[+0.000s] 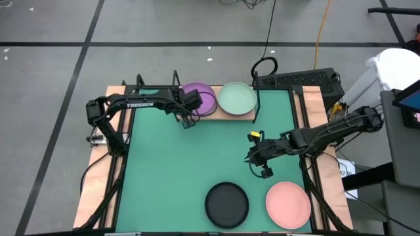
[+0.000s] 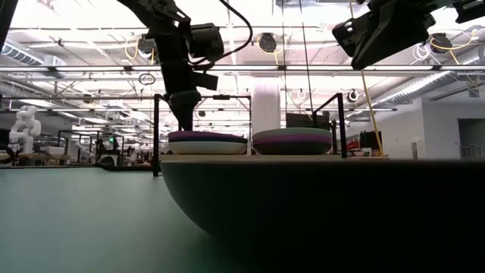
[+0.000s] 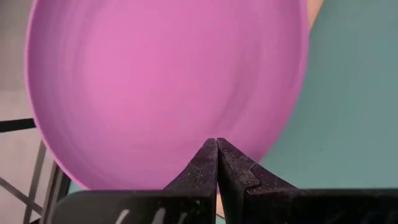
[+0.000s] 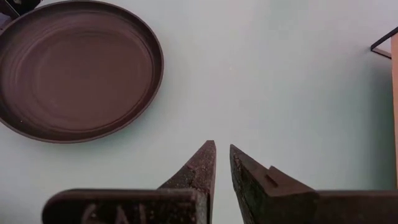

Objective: Place and stack plates onto a shelf
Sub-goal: Stack the purple plate on top of the dark blue plate on the shelf

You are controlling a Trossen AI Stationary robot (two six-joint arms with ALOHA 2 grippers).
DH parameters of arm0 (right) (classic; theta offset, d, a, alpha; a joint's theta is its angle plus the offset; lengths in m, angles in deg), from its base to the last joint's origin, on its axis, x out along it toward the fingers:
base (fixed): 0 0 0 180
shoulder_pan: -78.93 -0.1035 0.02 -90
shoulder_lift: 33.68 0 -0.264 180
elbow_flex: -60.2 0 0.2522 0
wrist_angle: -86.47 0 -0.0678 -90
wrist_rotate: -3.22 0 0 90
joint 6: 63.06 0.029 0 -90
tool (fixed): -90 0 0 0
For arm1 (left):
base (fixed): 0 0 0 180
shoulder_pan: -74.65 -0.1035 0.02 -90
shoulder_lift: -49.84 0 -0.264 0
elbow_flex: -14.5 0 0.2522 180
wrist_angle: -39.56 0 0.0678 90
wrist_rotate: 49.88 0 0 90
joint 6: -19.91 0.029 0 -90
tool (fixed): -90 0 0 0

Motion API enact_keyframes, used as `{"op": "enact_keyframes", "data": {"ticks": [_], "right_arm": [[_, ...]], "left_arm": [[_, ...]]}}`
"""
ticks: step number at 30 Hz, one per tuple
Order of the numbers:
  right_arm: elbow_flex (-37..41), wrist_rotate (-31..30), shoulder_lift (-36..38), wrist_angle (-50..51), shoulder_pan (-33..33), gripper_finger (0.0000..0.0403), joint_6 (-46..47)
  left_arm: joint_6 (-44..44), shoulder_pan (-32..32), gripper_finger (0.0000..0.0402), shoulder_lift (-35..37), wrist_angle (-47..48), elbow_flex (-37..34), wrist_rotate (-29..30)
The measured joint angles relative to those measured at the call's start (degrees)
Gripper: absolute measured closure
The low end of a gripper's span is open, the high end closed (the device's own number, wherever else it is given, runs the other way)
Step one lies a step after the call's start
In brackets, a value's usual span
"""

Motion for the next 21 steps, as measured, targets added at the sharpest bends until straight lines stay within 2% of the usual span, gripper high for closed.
{"op": "enact_keyframes", "data": {"ticks": [8, 21], "right_arm": [[0.0, 0.0, 0.0, -0.5, 0.0, 0.0371, -0.3], [0.0, 0.0, 0.0, -0.4, 0.0, 0.0371, -0.3]], "left_arm": [[2.6, -1.6, 0.0399, 0.1, -0.7, 0.1, -1.3], [1.8, -0.1, 0.0399, 0.2, 1.7, 0.2, -1.0]]}}
